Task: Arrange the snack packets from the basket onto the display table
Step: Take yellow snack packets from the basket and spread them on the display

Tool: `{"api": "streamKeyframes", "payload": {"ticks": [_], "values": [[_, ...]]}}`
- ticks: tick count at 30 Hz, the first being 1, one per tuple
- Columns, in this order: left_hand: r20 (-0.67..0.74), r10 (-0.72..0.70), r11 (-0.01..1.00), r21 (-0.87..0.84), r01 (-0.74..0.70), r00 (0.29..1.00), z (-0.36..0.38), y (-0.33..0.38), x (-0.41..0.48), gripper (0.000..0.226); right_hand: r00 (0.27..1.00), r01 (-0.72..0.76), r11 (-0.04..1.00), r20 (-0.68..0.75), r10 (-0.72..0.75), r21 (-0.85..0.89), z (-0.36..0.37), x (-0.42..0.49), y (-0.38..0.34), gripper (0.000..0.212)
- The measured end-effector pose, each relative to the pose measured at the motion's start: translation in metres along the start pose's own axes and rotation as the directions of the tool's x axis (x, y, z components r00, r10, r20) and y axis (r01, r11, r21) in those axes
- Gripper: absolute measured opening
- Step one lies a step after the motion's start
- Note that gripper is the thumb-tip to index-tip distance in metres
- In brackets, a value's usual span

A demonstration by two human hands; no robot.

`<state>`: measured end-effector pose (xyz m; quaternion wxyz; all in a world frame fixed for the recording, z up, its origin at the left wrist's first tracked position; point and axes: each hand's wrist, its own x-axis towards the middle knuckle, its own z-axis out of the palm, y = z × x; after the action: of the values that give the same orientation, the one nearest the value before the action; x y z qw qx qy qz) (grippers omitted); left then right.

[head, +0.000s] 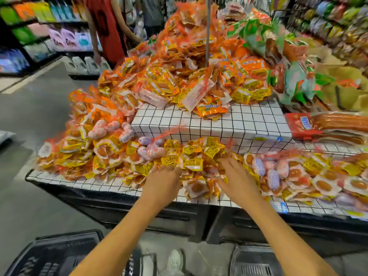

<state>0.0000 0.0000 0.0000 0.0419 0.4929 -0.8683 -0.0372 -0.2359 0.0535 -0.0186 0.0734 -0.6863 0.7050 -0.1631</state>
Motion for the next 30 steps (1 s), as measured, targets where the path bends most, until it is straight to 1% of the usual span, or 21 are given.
{"api": "streamKeyframes", "payload": {"ticks": [2,3,6,8,9,11,13,16,18,19,21,23,25,27,30], "values": [[-0.028,0.032,0.999,-0.019,-0.033,0.999,0.006,-0.006,0.016,0.027,0.999,-0.006,0.999,-0.049,0.008,0.038,0.006,0.016,0.001,0.068],[-0.048,0.056,0.998,-0.026,-0.057,0.997,0.011,-0.010,0.024,0.026,0.998,-0.009,1.000,-0.056,0.011,0.025,0.008,0.023,0.000,0.077],[-0.024,0.069,0.995,-0.071,-0.070,0.997,0.016,-0.018,0.043,0.028,0.998,-0.055,0.998,0.007,0.055,-0.016,0.012,0.048,-0.003,0.101],[-0.026,0.111,0.990,-0.089,-0.113,0.993,0.023,-0.024,0.054,0.030,0.994,-0.079,0.996,0.072,0.082,-0.049,0.015,0.064,-0.003,0.110],[-0.011,0.125,0.987,-0.102,-0.125,0.992,0.026,-0.027,0.060,0.032,0.992,-0.080,0.995,0.092,0.086,-0.065,0.018,0.070,-0.002,0.111],[0.011,0.137,0.984,-0.117,-0.134,0.991,0.033,-0.032,0.071,0.035,0.990,-0.090,0.993,0.105,0.099,-0.082,0.025,0.080,-0.001,0.109],[0.003,0.139,0.982,-0.129,-0.138,0.990,0.039,-0.035,0.076,0.032,0.988,-0.110,0.990,0.101,0.119,-0.088,0.029,0.086,-0.001,0.105],[-0.019,0.144,0.976,-0.164,-0.145,0.989,0.047,-0.038,0.081,0.030,0.980,-0.134,0.983,0.131,0.150,-0.125,0.031,0.094,0.001,0.100],[-0.030,0.144,0.972,-0.181,-0.147,0.989,0.047,-0.037,0.082,0.037,0.982,-0.128,0.983,0.123,0.144,-0.129,0.032,0.097,0.006,0.089],[-0.052,0.140,0.971,-0.190,-0.147,0.989,0.047,-0.037,0.083,0.036,0.985,-0.121,0.987,0.107,0.133,-0.106,0.033,0.098,0.010,0.081],[-0.088,0.122,0.967,-0.215,-0.139,0.989,0.047,-0.037,0.084,0.028,0.992,-0.106,0.994,0.068,0.105,0.010,0.034,0.098,0.018,0.059],[-0.095,0.103,0.966,-0.227,-0.123,0.990,0.047,-0.036,0.084,0.024,0.995,-0.096,0.976,0.029,0.092,0.194,0.033,0.097,0.026,0.045],[-0.093,0.087,0.966,-0.237,-0.107,0.992,0.046,-0.035,0.085,0.021,0.995,-0.093,0.929,-0.005,0.101,0.358,0.027,0.095,0.032,0.041],[-0.104,0.075,0.965,-0.242,-0.098,0.992,0.045,-0.033,0.086,0.018,0.989,-0.085,0.872,-0.067,0.134,0.483,0.017,0.094,0.033,0.038],[-0.106,0.054,0.966,-0.245,-0.079,0.993,0.044,-0.030,0.086,0.015,0.964,-0.100,0.736,-0.119,0.239,0.670,-0.005,0.091,0.028,0.032]]}}
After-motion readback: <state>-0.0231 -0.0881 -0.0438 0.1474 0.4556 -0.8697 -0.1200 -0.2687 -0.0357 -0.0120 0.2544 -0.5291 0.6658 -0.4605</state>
